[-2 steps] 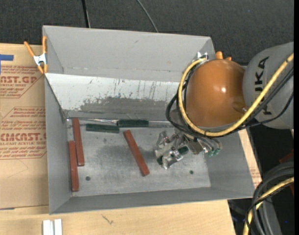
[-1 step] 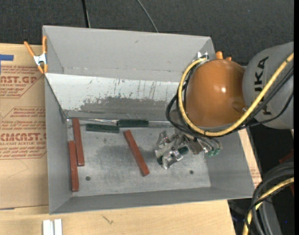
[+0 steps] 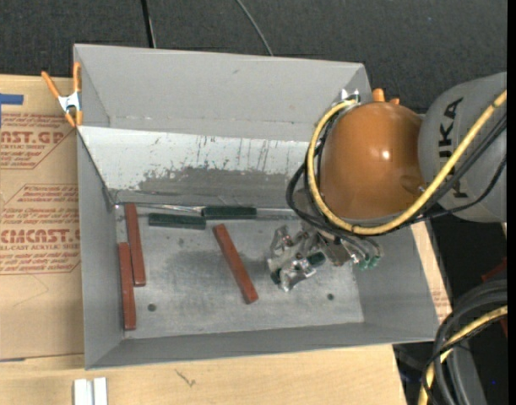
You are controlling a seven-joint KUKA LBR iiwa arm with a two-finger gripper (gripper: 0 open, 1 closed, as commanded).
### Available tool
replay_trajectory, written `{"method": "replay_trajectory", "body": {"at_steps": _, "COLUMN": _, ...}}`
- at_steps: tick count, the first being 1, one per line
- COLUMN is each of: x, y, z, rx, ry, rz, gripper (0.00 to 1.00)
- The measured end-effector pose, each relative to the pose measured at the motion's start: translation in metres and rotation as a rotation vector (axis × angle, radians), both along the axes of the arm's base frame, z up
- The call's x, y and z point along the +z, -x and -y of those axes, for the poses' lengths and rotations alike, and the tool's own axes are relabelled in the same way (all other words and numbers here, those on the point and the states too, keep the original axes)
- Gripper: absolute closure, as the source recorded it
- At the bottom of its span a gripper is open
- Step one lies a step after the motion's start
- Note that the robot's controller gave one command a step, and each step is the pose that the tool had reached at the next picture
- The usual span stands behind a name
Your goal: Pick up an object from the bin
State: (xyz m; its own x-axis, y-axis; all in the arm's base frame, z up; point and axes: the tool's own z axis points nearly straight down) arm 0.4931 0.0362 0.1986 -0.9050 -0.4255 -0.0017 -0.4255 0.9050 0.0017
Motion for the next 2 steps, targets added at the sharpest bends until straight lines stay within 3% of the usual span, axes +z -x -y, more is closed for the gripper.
{"method": "replay_trajectory", "body": {"at_steps": 1, "x": 0.0, "y": 0.0, "z": 0.0, "rx": 0.0, "ry": 0.0, "rz": 0.0, "gripper": 1.0}}
{"method": "replay_trajectory", "body": {"at_steps": 2, "x": 0.136, "y": 0.001, "z": 0.028, "rx": 0.436, "ry": 0.001, "rz": 0.001, "gripper": 1.0}}
